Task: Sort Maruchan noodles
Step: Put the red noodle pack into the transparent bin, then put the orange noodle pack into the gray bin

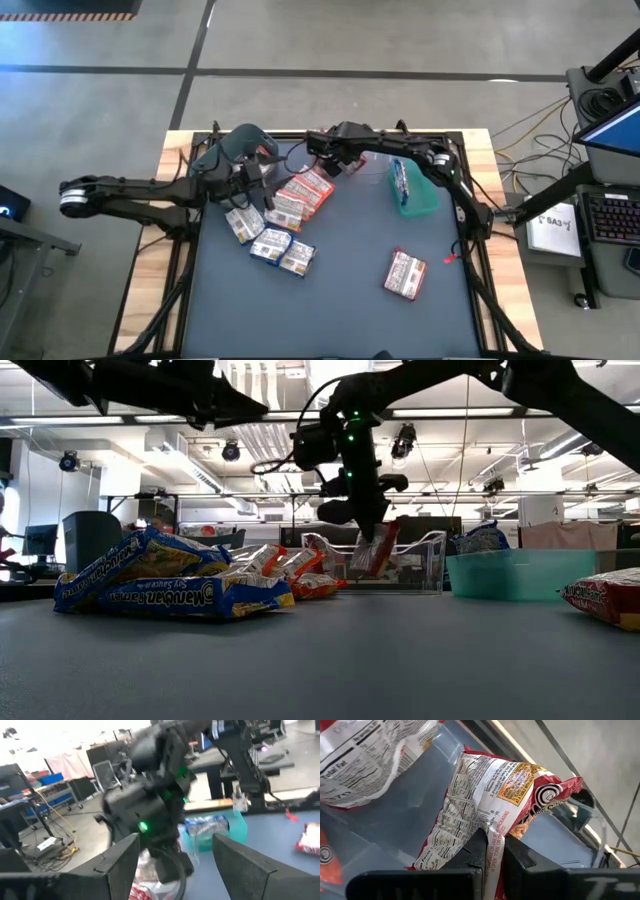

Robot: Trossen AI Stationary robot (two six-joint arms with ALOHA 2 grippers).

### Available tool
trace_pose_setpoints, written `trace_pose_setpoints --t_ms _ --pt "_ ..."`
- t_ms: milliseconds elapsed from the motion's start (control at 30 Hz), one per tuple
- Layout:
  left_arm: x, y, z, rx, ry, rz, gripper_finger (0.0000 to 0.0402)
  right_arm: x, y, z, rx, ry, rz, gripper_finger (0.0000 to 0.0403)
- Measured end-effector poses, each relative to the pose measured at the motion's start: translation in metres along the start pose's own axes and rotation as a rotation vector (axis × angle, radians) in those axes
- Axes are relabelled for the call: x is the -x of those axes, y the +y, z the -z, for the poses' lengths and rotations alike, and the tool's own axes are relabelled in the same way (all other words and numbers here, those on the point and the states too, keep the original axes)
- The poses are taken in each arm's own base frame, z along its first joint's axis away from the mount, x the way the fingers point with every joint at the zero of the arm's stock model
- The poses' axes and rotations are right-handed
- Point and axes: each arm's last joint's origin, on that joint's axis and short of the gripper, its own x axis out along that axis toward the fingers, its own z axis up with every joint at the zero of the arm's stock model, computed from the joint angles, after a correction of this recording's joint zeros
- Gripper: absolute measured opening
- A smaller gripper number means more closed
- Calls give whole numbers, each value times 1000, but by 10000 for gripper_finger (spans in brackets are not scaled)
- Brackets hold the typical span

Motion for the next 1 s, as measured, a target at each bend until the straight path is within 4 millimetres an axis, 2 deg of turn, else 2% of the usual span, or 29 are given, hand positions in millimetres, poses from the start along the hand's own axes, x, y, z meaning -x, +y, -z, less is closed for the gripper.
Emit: trace_pose_setpoints --t_ms 267,500,667,833,1000 --pt "16 7 -10 5 -20 -17 233 0 2 -2 -35 -23 -14 70" --pt "21 8 -11 3 -10 -14 233 2 7 -6 -33 -37 -102 107" --pt "21 7 -7 -6 29 -2 233 15 -2 -6 -34 -52 -112 115" --pt "21 6 -5 -7 48 3 233 30 -13 -6 -50 -87 -131 93" --pt "21 6 -4 5 56 5 233 23 -15 -6 -44 -74 -121 22"
